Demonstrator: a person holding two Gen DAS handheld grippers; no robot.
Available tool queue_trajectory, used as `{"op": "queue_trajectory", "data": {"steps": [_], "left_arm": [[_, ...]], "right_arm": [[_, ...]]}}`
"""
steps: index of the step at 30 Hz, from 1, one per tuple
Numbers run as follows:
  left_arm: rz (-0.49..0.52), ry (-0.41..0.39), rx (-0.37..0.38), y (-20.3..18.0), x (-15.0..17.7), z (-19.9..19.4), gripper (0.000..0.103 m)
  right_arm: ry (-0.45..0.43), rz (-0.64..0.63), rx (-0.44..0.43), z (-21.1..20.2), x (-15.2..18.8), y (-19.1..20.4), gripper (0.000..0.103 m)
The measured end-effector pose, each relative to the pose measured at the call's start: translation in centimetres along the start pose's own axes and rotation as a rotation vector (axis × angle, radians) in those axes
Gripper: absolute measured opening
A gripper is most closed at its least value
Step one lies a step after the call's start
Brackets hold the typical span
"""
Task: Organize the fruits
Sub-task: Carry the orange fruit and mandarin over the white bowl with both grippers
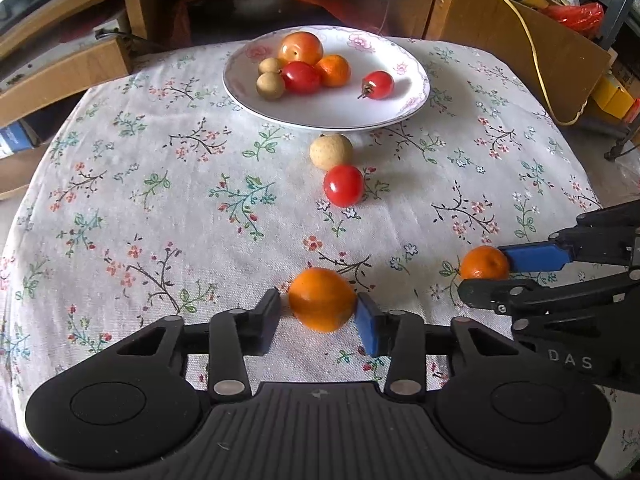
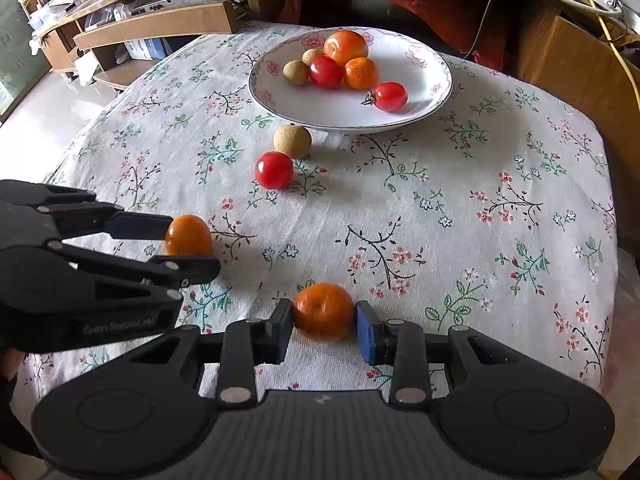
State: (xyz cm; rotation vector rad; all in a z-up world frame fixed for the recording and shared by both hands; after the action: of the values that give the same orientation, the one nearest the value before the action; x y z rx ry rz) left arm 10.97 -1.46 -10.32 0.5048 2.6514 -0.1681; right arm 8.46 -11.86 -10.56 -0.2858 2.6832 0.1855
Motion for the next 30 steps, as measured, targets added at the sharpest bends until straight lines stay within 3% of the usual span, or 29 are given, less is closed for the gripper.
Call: {"op": "queue_trajectory", "data": {"steps": [10, 30], "left_arm": [[0.006, -0.022, 0.014, -0.5, -0.4, -0.7, 0.043], [0.003, -0.106, 0.002, -0.9, -4.7, -2.0, 0.042]], "right_arm": [[-0.033, 0.002, 0.004, -0.9, -0.5, 0.1, 0.033], [-0.104, 0.021, 0.034, -2.2, -4.1, -0.8, 0.033]]}}
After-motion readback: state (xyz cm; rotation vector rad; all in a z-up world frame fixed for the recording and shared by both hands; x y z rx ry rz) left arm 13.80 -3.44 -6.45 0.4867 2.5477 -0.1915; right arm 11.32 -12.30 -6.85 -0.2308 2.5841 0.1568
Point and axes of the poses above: each gripper's, at about its wrist camera, not at the fingertips, and z roughly the way its jaws point, y to its left, x to its underside, the point moved 8 cm from there along z, roughly the way its jaws point, and after that the axes turned 2 degrees about y, right-handed, at the moved point
